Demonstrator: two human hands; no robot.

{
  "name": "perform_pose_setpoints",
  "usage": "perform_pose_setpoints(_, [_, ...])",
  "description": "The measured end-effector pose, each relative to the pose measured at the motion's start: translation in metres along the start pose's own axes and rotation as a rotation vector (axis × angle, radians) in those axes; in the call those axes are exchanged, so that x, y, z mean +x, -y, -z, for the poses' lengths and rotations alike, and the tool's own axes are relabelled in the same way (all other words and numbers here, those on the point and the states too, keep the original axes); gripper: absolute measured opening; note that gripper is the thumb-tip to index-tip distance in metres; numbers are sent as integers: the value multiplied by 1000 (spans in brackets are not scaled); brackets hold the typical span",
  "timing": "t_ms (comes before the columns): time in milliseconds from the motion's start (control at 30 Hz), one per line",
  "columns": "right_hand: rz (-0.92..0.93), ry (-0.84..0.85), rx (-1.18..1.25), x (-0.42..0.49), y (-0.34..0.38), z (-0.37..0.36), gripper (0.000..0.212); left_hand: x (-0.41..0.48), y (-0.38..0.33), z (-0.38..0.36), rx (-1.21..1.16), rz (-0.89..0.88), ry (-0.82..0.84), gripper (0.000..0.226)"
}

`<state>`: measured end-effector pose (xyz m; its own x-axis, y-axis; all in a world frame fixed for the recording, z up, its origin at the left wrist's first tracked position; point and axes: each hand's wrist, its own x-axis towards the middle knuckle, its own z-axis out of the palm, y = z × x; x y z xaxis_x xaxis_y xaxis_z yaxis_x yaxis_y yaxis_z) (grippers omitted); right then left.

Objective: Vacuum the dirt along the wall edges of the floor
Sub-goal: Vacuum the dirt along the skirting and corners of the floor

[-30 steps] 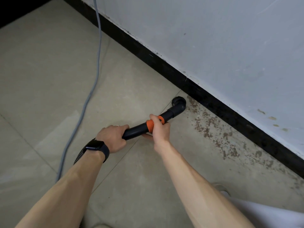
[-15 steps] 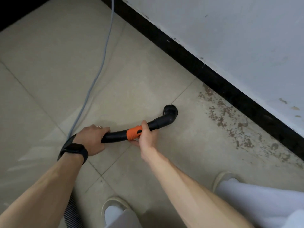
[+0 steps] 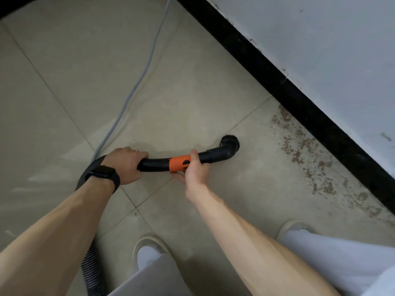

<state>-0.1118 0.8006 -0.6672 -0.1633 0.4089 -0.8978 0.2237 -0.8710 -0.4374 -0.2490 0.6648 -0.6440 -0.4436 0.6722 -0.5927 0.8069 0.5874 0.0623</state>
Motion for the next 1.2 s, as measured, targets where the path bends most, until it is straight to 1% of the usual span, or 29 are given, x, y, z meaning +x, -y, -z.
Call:
perform_pose_setpoints(233, [137, -158, -13, 19, 43, 23, 36, 40, -49, 20, -32, -51, -11, 23])
perform_pose_setpoints(433, [135, -150, 44, 15, 54, 33, 36, 48, -60, 24, -7, -72, -55, 23])
perform_pose_setpoints(500, [103, -129, 67, 7, 48, 28, 33, 43, -51, 20, 0, -65, -79, 22])
perform_pose_setpoints(600, [8, -40, 97, -10, 29, 15, 26, 24, -23, 15, 40, -61, -59, 21])
perform_pose_setpoints(700, [-112, 45, 104, -28, -6, -3, 22, -6, 17, 6, 69, -13, -65, 21])
perform_pose_setpoints(800, [-180, 88, 102, -43, -37, -19, 23, -34, 43, -2, 78, 52, -95, 21])
perform_pose_setpoints(900, [-185, 118, 35, -47, -47, -35, 30, -55, 55, -12, 53, 112, -101, 24])
perform_pose_setpoints(1000, [-198, 214, -28, -51, -39, -49, 23, -74, 65, -26, -8, 197, -135, 25])
perform_pose_setpoints(1067, [-190, 256, -73, -50, -36, -55, 25, -79, 68, -32, -63, 228, -156, 23])
perform_pose_setpoints(1133, [-176, 245, -65, -47, -37, -57, 33, -76, 68, -32, -89, 233, -122, 24])
perform_pose_setpoints(1200, [-165, 194, -39, -44, -39, -50, 34, -67, 65, -30, -82, 204, -66, 23])
